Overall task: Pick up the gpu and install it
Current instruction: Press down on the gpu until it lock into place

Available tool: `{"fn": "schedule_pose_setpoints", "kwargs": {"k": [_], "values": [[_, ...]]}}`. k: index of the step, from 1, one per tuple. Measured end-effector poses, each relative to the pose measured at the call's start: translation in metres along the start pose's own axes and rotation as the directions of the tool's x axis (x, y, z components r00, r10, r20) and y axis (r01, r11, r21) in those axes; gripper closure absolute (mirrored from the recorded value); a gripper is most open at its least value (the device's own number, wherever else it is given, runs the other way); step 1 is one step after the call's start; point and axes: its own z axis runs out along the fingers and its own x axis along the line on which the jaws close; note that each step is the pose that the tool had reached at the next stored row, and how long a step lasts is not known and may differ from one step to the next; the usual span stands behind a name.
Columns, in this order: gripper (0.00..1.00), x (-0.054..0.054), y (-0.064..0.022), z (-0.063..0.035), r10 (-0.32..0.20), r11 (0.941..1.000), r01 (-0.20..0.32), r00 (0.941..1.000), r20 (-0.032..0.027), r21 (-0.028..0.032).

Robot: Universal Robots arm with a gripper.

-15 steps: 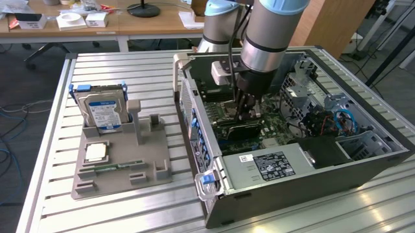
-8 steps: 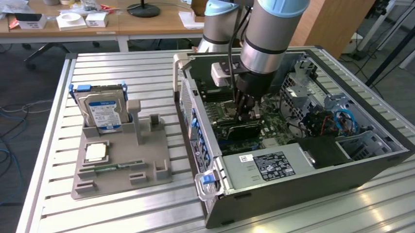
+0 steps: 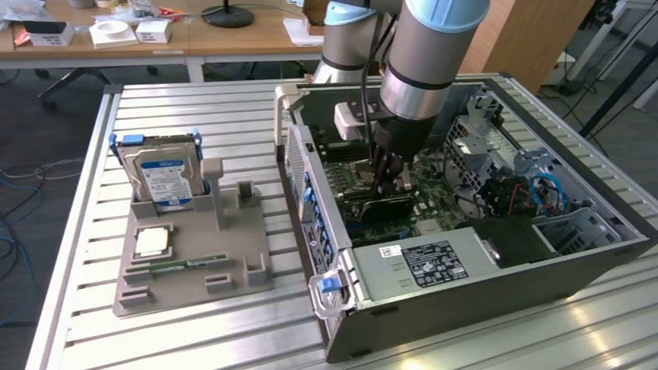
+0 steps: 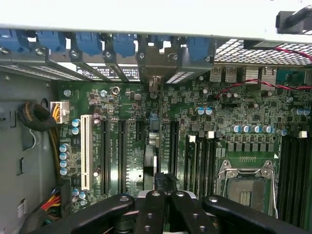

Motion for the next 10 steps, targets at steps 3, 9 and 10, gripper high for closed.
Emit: {"fn": "schedule_pose_setpoints", "kwargs": {"k": [3,9,10], "values": [[0.90,0.0000,0.0000,0.0009,0.000,1.0000,0.000,1.0000,0.0005,0.0002],[0.90,0.0001,0.0000,0.0021,0.000,1.0000,0.000,1.0000,0.0001,0.0000],[0.90,0.0001,0.0000,0.0024,0.000,1.0000,0.000,1.0000,0.0003,0.0000]]}}
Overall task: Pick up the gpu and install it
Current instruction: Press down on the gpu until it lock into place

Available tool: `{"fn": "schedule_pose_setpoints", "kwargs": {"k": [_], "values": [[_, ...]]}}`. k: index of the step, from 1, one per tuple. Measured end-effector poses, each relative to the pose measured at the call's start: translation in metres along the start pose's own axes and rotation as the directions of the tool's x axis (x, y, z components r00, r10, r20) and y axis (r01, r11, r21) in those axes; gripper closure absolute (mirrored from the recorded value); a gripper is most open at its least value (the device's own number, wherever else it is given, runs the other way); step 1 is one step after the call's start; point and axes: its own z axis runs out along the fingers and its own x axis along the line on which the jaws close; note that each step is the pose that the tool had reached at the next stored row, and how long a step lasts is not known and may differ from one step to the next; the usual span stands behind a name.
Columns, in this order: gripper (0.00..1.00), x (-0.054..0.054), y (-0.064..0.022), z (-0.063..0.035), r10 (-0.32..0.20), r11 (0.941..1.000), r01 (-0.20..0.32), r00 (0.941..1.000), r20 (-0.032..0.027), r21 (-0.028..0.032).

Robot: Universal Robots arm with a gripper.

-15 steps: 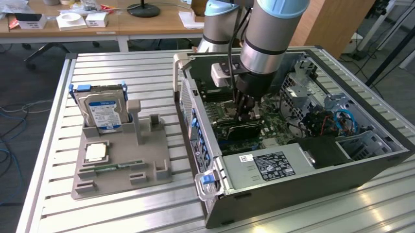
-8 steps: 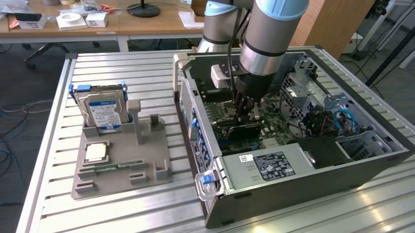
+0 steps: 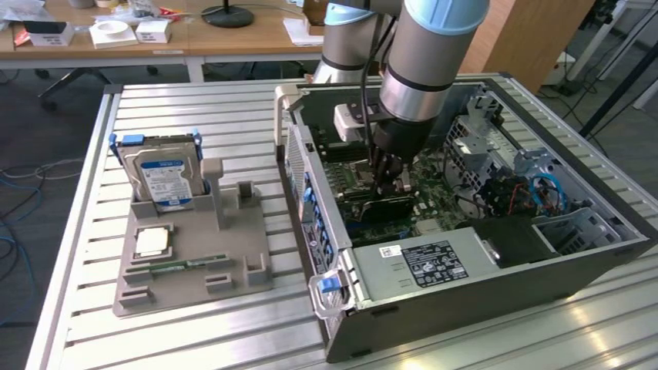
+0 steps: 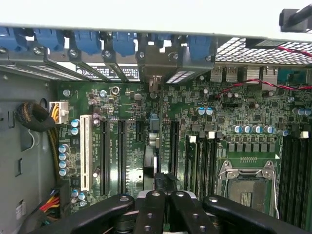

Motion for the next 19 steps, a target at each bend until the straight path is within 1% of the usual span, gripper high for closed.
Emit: {"fn": "schedule_pose_setpoints", "kwargs": {"k": [3,9,15,17,19], "values": [[0.90,0.0001,0.0000,0.0011,0.000,1.0000,0.000,1.0000,-0.0007,-0.0003],[0.90,0.0001,0.0001,0.0022,0.000,1.0000,0.000,1.0000,0.0002,-0.0003],[0.90,0.0002,0.0002,0.0027,0.000,1.0000,0.000,1.0000,-0.0003,0.0000],[0.90,0.0003,0.0002,0.0038,0.000,1.0000,0.000,1.0000,-0.0013,-0.0005],[0.90,0.0004,0.0003,0.0042,0.000,1.0000,0.000,1.0000,-0.0010,-0.0005]]}}
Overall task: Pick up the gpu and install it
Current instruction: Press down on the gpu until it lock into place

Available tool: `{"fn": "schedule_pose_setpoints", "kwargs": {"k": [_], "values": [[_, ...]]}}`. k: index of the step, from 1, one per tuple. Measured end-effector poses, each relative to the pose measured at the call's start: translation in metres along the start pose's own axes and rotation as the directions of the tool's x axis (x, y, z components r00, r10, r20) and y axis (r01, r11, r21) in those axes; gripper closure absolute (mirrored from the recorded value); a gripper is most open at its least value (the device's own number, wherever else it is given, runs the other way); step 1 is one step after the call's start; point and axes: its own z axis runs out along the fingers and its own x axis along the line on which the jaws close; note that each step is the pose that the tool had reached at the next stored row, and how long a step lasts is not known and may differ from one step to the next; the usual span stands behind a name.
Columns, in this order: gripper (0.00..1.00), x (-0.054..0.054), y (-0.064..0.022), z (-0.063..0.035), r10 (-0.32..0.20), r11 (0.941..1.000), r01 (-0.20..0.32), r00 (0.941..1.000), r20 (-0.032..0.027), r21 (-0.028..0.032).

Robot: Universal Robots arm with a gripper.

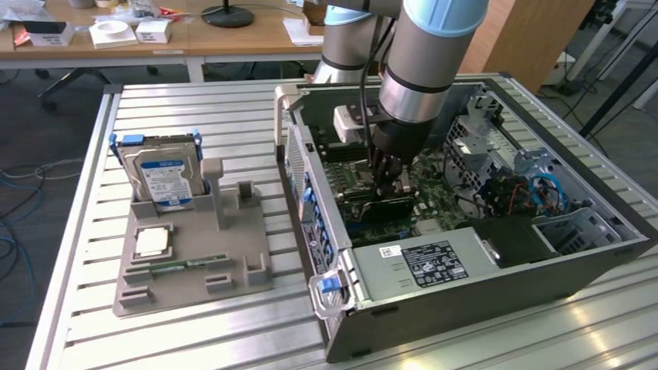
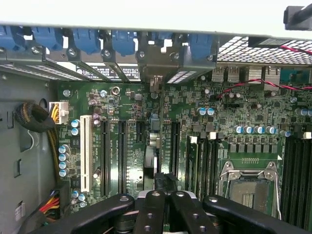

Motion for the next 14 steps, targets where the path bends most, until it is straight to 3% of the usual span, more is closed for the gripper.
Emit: {"fn": "schedule_pose_setpoints", "kwargs": {"k": [14], "values": [[0.90,-0.0002,-0.0001,0.0006,0.000,1.0000,0.000,1.0000,0.0005,0.0002]]}}
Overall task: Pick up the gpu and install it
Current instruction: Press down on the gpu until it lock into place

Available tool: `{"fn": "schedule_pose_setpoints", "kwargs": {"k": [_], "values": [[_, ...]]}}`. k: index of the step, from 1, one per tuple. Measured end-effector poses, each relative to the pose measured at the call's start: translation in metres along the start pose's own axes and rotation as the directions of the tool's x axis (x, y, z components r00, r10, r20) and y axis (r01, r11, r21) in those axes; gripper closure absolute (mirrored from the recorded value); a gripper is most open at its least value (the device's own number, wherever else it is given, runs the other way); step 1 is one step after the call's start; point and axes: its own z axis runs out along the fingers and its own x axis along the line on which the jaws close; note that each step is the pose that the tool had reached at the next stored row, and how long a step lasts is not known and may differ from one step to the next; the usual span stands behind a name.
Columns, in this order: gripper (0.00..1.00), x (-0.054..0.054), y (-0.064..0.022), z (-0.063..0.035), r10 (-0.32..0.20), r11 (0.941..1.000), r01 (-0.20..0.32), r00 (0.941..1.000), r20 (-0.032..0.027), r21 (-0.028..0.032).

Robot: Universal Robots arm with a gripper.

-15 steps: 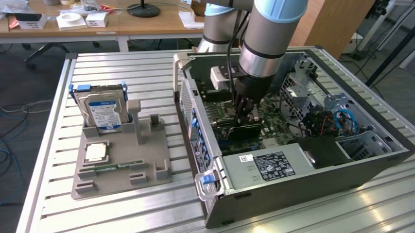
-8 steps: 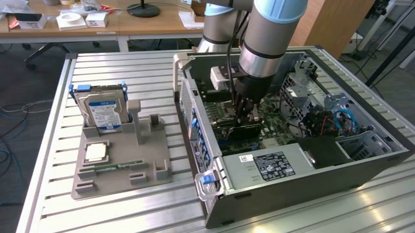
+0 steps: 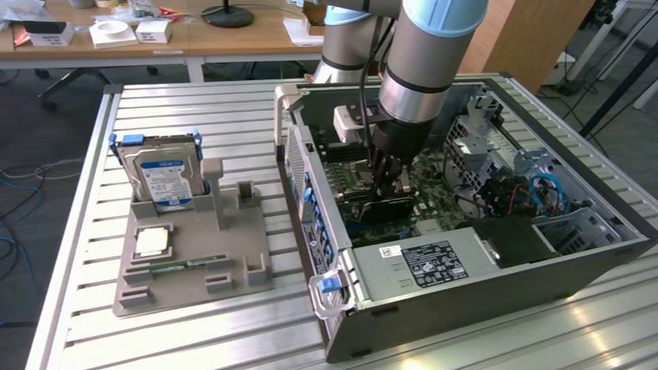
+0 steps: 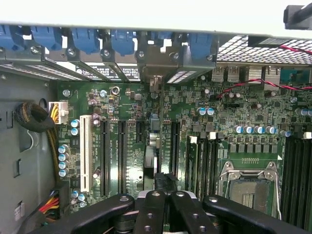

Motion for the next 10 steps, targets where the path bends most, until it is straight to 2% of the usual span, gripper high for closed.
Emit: {"fn": "schedule_pose_setpoints", "kwargs": {"k": [3,5,10], "values": [[0.90,0.000,-0.0001,-0.0029,0.000,1.0000,0.000,1.0000,0.0030,0.0016],[0.90,0.000,-0.0001,-0.0074,0.000,1.0000,0.000,1.0000,0.0005,0.0004],[0.90,-0.001,-0.0004,-0.0194,0.000,1.0000,0.000,1.0000,0.0004,0.0003]]}}
